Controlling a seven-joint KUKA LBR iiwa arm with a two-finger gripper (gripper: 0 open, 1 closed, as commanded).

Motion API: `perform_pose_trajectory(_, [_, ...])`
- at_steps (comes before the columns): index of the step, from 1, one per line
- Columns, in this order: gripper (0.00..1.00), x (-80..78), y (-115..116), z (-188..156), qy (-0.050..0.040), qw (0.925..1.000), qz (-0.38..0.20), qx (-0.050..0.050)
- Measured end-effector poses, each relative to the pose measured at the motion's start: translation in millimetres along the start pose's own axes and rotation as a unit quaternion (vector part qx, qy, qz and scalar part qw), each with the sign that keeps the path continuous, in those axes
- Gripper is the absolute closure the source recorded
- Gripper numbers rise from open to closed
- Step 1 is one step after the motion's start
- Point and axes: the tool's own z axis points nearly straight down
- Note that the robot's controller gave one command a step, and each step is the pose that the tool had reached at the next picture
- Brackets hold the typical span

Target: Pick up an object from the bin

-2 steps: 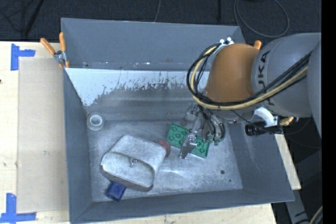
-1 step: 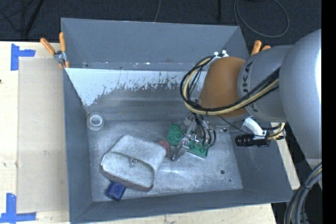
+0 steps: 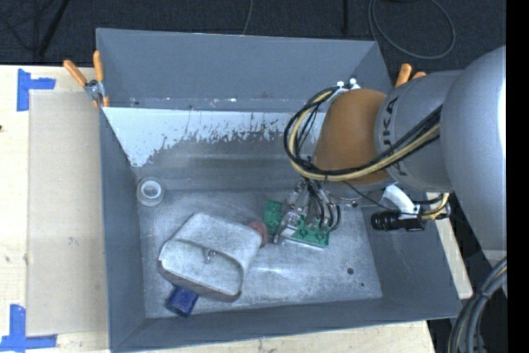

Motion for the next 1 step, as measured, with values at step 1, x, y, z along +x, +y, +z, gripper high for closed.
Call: perform_pose_trajectory(1, [1.00,1.3,-2.9,-176.7,0.0017,0.9998,0.022,0.001])
